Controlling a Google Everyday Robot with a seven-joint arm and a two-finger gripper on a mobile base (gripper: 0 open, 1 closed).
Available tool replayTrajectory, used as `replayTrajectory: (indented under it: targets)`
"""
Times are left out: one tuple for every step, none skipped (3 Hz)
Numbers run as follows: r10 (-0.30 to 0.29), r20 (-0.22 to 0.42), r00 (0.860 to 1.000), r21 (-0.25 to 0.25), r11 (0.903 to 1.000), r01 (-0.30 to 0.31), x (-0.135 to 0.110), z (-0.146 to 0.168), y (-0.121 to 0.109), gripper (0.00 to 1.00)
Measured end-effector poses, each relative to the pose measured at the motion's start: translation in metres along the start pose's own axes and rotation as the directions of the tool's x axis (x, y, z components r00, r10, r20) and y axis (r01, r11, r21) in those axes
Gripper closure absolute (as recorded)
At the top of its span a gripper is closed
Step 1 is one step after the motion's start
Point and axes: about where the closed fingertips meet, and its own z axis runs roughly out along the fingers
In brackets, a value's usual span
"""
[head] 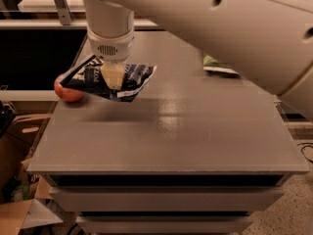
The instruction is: Move blue chip bag near apple
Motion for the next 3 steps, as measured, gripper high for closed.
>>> replayTrajectory:
  targets:
    - [-0.021,0.001,1.000,-0.021,0.9996,0.021,-0.010,0.010,-0.007,0.83]
    - [-0.034,0.006,0.999,-0.047,0.9983,0.035,-0.017,0.018,-0.008,0.58]
    - [-0.037,0.006,0.999,-0.061,0.9975,0.037,-0.018,0.022,-0.011,0.35]
